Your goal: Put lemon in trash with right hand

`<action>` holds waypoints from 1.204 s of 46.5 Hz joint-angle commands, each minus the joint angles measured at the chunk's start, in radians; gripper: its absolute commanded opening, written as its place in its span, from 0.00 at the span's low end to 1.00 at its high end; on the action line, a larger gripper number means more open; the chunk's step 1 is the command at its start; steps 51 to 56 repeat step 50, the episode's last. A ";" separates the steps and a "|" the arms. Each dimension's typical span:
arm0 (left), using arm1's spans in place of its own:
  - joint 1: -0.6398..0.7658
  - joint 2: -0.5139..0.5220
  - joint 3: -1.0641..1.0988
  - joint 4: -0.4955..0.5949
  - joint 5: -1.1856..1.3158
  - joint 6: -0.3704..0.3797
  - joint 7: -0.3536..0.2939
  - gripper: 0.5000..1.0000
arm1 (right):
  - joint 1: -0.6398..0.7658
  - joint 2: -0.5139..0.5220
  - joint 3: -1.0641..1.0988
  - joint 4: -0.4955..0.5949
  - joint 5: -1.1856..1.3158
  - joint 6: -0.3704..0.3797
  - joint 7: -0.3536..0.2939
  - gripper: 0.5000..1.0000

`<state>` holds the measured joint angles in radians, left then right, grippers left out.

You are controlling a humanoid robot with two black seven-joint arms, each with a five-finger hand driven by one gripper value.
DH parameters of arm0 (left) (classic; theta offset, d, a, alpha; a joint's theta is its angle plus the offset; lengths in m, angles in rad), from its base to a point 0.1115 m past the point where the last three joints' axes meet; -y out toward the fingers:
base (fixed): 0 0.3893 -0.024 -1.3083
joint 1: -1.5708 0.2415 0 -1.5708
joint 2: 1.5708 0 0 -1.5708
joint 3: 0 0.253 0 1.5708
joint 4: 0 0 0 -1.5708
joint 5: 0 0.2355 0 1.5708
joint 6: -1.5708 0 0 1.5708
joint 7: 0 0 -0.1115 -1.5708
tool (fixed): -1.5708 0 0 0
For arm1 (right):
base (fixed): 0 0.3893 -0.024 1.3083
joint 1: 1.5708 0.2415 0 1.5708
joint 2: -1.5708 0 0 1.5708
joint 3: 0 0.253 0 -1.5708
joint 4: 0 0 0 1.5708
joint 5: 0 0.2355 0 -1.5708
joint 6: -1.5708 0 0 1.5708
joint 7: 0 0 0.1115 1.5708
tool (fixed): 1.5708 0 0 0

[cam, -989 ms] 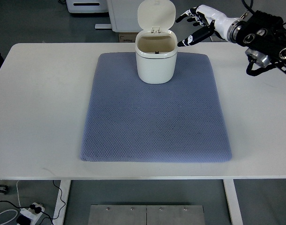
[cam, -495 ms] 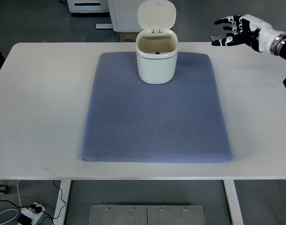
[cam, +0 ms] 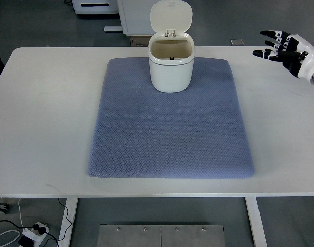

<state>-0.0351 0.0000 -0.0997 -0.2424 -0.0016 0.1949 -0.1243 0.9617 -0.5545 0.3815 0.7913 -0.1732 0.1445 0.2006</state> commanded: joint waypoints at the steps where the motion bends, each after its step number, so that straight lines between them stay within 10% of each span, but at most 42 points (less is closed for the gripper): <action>1: 0.000 0.000 0.000 0.000 0.000 0.000 0.000 1.00 | -0.032 0.001 0.004 -0.003 0.001 0.001 0.002 1.00; 56: 0.000 0.000 0.000 0.000 0.000 0.000 0.000 1.00 | -0.305 0.222 0.405 -0.011 0.000 -0.039 0.077 1.00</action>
